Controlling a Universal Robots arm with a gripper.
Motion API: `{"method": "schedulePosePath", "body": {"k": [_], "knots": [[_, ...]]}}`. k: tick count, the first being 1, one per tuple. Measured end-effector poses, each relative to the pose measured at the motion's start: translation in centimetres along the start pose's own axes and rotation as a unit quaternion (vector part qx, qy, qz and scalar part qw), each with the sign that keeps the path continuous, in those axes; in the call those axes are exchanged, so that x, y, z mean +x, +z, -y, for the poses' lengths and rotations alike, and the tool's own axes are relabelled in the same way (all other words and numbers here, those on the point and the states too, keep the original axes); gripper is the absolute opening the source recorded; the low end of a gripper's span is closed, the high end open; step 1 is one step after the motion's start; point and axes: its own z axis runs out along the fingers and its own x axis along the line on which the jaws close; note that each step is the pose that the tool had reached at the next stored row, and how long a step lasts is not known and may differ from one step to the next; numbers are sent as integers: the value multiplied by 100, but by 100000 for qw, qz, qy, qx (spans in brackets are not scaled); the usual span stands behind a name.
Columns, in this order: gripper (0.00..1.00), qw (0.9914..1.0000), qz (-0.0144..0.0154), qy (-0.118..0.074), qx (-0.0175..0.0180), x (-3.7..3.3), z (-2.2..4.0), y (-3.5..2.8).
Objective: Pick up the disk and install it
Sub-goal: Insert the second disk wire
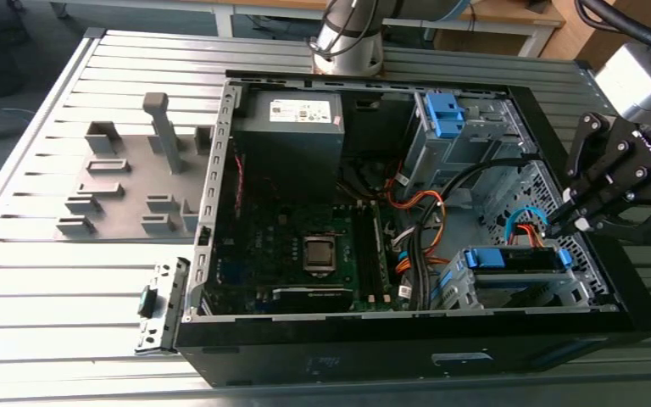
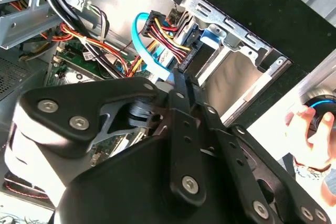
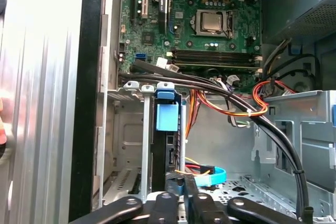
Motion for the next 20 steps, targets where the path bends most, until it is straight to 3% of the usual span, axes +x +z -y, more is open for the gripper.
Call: {"method": "schedulePosePath", "body": {"k": [1,10,14,15,16,20], "knots": [[16,100000,-32,2,0,0,0,0],[16,100000,-243,16,-3,3,-10,1],[16,100000,-243,18,-4,58,-34,1],[16,100000,-112,9,-2,73,-39,4],[16,100000,281,-30,1,87,-49,7],[16,99967,2567,-227,35,127,-101,15]]}}
